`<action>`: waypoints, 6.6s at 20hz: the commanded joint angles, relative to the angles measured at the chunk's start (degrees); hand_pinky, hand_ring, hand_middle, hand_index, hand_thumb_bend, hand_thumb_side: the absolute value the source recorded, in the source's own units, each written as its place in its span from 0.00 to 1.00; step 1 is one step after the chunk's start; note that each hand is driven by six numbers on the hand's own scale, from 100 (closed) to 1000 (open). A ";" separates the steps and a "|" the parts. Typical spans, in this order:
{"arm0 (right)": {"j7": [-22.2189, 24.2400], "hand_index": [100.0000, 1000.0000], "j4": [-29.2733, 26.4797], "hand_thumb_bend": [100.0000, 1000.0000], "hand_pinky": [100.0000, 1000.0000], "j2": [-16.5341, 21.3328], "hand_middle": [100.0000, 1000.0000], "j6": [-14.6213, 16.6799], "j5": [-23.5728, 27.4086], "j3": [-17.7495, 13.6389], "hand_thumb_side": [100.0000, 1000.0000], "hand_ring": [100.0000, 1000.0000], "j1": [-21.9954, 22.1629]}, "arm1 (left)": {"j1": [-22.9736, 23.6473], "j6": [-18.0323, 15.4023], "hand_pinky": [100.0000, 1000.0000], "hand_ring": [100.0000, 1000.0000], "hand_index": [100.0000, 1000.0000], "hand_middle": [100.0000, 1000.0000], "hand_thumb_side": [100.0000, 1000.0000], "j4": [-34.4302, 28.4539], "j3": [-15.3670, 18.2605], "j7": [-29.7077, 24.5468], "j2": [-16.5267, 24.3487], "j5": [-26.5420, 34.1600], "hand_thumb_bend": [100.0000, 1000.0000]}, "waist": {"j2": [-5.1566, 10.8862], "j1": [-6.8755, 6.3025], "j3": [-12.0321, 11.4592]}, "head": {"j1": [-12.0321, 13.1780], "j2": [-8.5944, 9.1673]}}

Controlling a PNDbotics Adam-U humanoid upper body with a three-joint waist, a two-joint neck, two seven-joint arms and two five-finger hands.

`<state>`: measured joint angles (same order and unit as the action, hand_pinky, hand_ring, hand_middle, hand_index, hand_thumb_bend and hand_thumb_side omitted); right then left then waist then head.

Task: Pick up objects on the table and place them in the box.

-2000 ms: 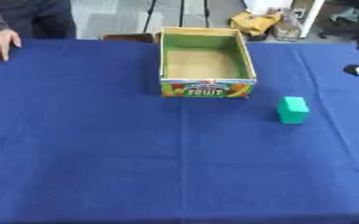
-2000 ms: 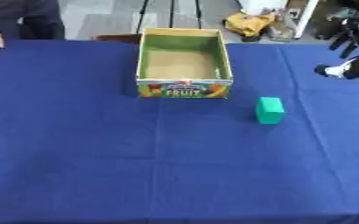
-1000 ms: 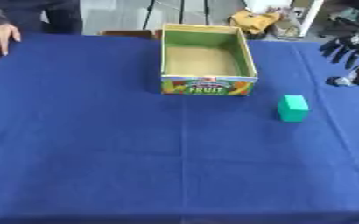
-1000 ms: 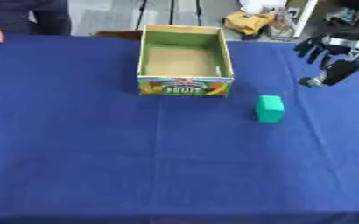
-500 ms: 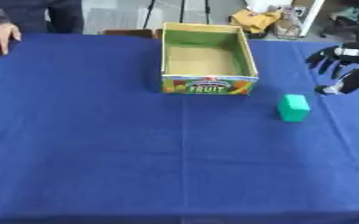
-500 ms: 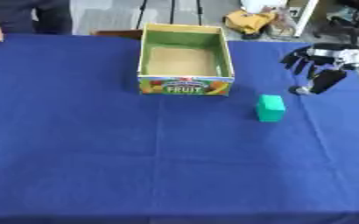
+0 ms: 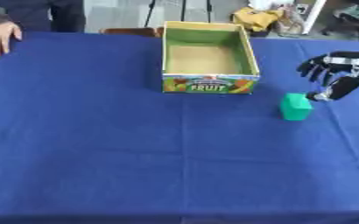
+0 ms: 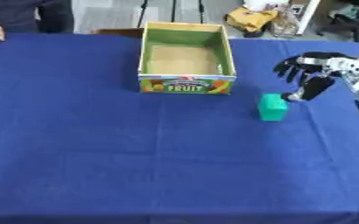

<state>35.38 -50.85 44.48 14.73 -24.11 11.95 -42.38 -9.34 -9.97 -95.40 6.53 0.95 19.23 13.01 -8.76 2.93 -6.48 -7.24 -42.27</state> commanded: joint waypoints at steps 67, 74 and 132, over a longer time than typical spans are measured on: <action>3.89 0.91 -3.50 0.28 0.57 1.61 0.76 -0.07 0.72 1.44 0.03 0.73 -0.50 | -0.44 -0.22 0.61 0.81 0.75 0.69 0.65 -0.71 0.24 -0.10 1.36 -0.25 0.61 | 1.32 0.43 0.41 | -0.40 -0.74; 4.31 0.91 -2.02 0.27 0.57 0.25 0.76 0.58 -0.27 1.74 0.03 0.73 -0.31 | -0.45 -0.23 0.61 0.82 0.75 0.69 0.65 -0.73 0.28 -0.06 1.21 -0.19 0.61 | 1.10 0.16 0.20 | -0.46 -0.66; -9.45 0.72 -5.30 0.00 0.09 -1.07 0.11 -1.96 -6.35 -1.37 0.00 0.08 -6.48 | -0.20 -0.28 0.61 0.82 0.75 0.68 0.65 -0.59 0.22 -0.21 1.38 -0.04 0.61 | 1.93 0.34 -0.43 | -0.74 -0.61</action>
<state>26.28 -55.15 40.92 13.19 -30.04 11.69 -47.35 -9.16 -10.17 -95.38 6.56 0.89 19.22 13.06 -7.70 3.43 -7.03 -7.73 -42.77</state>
